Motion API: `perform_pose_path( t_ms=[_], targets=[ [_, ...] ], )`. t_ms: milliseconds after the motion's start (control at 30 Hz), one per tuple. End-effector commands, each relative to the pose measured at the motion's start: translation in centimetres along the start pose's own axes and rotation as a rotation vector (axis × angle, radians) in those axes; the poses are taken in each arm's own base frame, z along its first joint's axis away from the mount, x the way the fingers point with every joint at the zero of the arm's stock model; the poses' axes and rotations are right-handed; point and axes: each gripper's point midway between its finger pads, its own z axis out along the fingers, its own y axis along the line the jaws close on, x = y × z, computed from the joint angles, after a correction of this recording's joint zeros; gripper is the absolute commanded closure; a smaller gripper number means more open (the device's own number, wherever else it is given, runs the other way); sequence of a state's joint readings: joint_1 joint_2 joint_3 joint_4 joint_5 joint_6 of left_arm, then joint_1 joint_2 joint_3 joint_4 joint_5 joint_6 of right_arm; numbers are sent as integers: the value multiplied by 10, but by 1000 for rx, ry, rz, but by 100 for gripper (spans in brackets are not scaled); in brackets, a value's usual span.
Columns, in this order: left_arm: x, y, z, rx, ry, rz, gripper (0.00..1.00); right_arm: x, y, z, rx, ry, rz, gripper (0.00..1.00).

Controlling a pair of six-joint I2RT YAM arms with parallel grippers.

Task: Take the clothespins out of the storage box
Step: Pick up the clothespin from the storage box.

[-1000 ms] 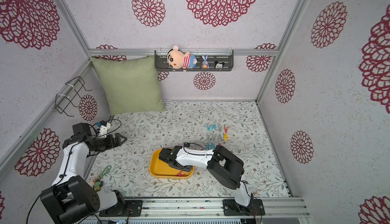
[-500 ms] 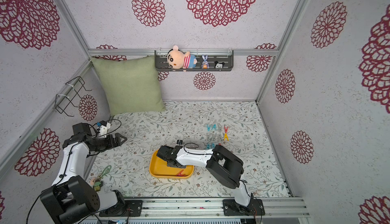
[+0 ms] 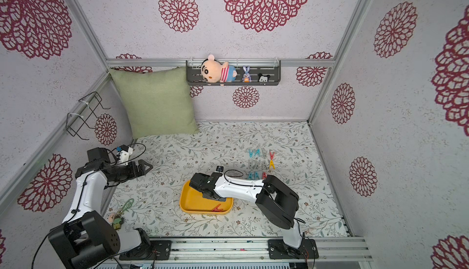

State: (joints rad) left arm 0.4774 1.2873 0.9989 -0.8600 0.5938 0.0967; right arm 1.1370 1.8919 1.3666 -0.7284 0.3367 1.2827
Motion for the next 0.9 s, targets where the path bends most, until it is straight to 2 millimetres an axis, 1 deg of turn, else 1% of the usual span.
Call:
perform_pose_path(
  t_ms=[0, 100, 200, 333, 533, 733, 867],
  targets=[
    [-7, -8, -6, 18, -15, 16, 3, 2, -20, -7, 63, 9, 97, 69],
    [-7, -8, -7, 19, -16, 16, 3, 3, -29, -8, 93, -9, 145, 69],
    [-7, -9, -7, 21, -17, 18, 3, 0, -31, -10, 73, -32, 195, 69],
    [-7, -10, -8, 22, -20, 20, 3, -5, -27, -4, 40, -30, 226, 68],
    [-7, -10, -8, 22, -22, 22, 3, -9, -12, 1, 0, -26, 226, 68],
    [-7, -10, -9, 19, -25, 24, 3, -4, -9, 7, -5, -7, 226, 68],
    [-7, -10, -9, 19, -27, 25, 3, -3, -12, 11, 8, -11, 233, 68]
  ],
)
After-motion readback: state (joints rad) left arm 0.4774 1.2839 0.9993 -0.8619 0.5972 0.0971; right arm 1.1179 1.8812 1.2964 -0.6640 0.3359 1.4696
